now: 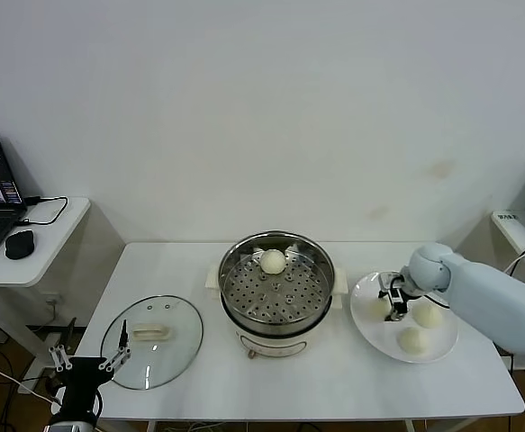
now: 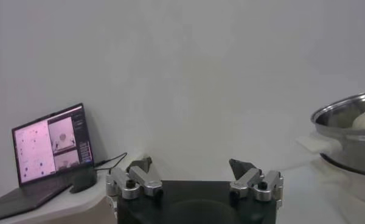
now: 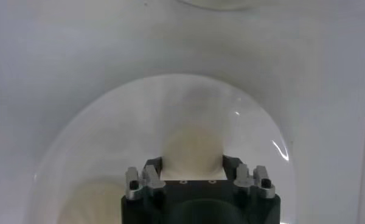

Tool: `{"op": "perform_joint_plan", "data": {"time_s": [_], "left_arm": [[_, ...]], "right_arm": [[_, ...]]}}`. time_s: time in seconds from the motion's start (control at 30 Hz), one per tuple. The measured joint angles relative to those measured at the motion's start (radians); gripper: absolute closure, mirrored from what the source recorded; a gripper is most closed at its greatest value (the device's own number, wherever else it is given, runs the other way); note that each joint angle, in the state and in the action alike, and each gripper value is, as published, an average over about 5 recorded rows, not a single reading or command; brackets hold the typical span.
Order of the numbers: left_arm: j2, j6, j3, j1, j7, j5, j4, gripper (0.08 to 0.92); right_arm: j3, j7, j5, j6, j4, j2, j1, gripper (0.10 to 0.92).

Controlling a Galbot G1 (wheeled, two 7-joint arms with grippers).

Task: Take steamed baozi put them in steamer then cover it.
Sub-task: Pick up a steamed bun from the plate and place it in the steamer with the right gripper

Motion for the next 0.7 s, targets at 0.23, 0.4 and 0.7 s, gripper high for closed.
{"op": "perform_joint_plan", "data": {"time_s": [0.23,0.4,0.7], "left_arm": [[0.006,0.002,-0.004,-0.001,0.0,-0.006,-0.014,0.177],[0.01,0.003,0.002,-0.002,0.0,-0.006,-0.021,0.177],[0.008,0.002,0.01,-0.009,-0.003,-0.007,-0.019,0.177]], "right_arm": [[-0.058,-0.03,0.06,-0.023,0.075,-0.051,0.13,0.44],[-0.15,-0.033,0.149,-0.056,0.152,-0.064,0.29,0.436],[-0.307,0.006,0.356,-0.158,0.284,0.001,0.555,0.416]]}}
